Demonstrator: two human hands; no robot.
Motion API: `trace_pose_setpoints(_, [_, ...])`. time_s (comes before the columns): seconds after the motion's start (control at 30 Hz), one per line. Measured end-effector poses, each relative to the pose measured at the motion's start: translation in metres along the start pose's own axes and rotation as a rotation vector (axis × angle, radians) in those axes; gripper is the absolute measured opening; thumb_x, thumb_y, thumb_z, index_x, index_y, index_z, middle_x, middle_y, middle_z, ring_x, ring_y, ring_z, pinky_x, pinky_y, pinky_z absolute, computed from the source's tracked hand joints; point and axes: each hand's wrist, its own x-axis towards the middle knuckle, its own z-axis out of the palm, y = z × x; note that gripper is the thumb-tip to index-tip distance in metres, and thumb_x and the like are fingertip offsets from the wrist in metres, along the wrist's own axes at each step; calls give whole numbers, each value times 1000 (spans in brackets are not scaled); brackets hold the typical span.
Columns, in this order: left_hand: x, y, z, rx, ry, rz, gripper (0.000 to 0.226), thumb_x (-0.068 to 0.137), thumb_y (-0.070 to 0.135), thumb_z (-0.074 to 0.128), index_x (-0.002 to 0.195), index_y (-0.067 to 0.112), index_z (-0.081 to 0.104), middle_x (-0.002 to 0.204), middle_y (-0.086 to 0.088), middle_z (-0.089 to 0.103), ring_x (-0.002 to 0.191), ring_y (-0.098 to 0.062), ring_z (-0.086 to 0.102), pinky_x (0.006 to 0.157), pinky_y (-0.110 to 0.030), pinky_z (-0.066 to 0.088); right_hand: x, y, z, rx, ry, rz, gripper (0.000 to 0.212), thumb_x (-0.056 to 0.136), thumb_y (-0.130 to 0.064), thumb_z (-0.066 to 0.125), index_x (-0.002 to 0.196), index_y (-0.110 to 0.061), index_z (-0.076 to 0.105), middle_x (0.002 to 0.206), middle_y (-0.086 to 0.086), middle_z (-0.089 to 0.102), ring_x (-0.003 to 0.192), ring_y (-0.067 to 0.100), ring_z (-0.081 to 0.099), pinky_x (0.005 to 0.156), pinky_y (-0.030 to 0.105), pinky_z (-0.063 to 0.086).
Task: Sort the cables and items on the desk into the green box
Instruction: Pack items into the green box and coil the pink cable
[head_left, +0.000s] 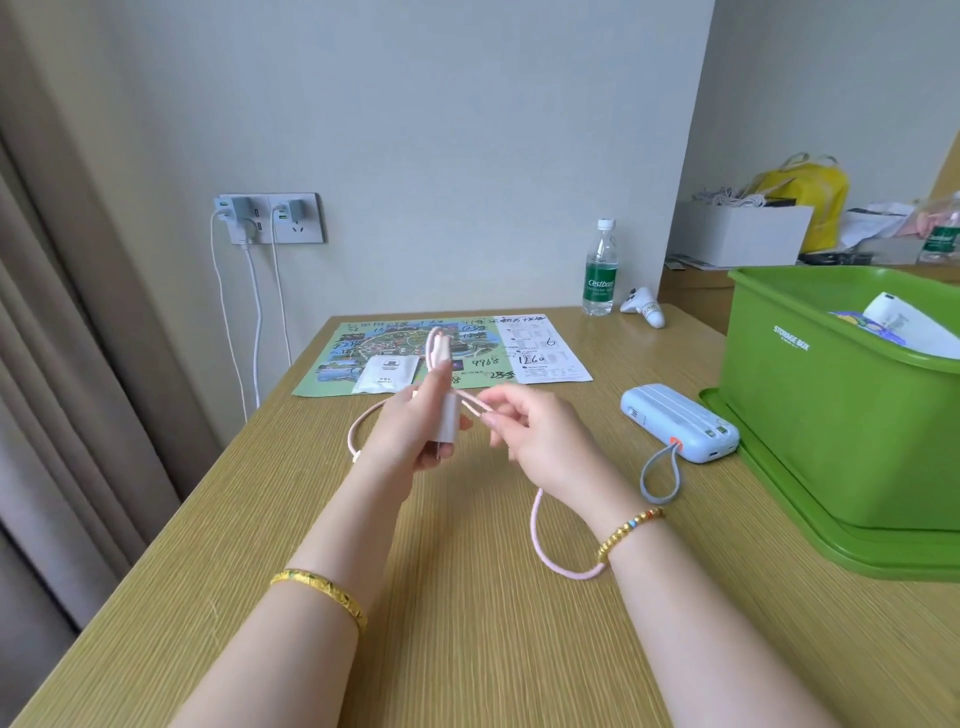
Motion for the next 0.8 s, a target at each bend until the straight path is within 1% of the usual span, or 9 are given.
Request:
trace_pose_setpoints(0.07, [-2,4,-7,-63,-147,66,47,88,57,44,72,14,53,41,3,56,26,-8,35,33,-11,22,2,0,-7,95,-8,111,17,89,-31,57,73,-27,61,53,-10,54,51,9,49,62,34,47])
trace_pose_setpoints(0.17, [-8,6,-16,-15,-500,113,45,84,57,50,71,14,48,48,-2,57,26,-9,33,31,-10,24,0,5,-21,173,-91,277,32,79,-45,65,58,-22,56,44,-9,46,45,9,43,52,25,35])
trace_pose_setpoints(0.27, [-17,8,-18,279,-735,81,35,76,52,54,71,17,49,51,-1,61,33,-11,43,31,-12,28,0,13,-28,278,-177,400,32,76,-42,69,60,-20,53,39,-11,40,44,11,36,47,23,22])
trace_pose_setpoints(0.33, [-23,11,-14,561,-772,25,32,74,53,57,73,20,55,53,2,63,40,-12,49,33,-13,31,1,16,-29,345,-187,452,26,79,-31,69,63,-18,52,39,-10,40,45,12,35,49,24,26])
trace_pose_setpoints(0.43, [-22,9,-5,987,-642,5,41,79,63,53,82,22,61,54,5,65,43,-12,53,41,-14,39,0,13,-30,316,-161,463,24,78,-33,71,69,-18,55,40,-11,38,42,9,33,52,24,32])
trace_pose_setpoints(0.5, [-17,4,-1,1280,-402,104,48,80,68,42,77,24,59,54,6,63,43,-11,52,47,-19,40,-2,9,-29,300,-122,401,18,83,-30,67,73,-16,60,44,-10,40,40,6,33,48,21,33])
trace_pose_setpoints(0.57, [-12,-4,0,1447,-131,201,53,82,69,36,77,21,57,65,6,63,59,-15,56,54,-24,39,-3,2,-25,333,-97,309,16,90,-19,57,77,-18,66,52,-7,46,39,2,35,44,14,32])
trace_pose_setpoints(0.7, [0,-9,2,1195,108,191,53,85,67,38,87,16,50,88,-4,65,83,-28,62,63,-29,40,-4,-11,-10,419,-123,174,22,95,-7,44,104,-20,59,68,-8,62,44,3,43,45,11,35])
trace_pose_setpoints(0.8, [0,-1,-5,720,19,70,48,84,61,47,99,16,51,81,-4,68,48,-16,58,42,-19,36,-4,-10,-7,334,-164,154,22,95,-8,42,97,-27,53,75,-10,67,44,2,47,50,16,40])
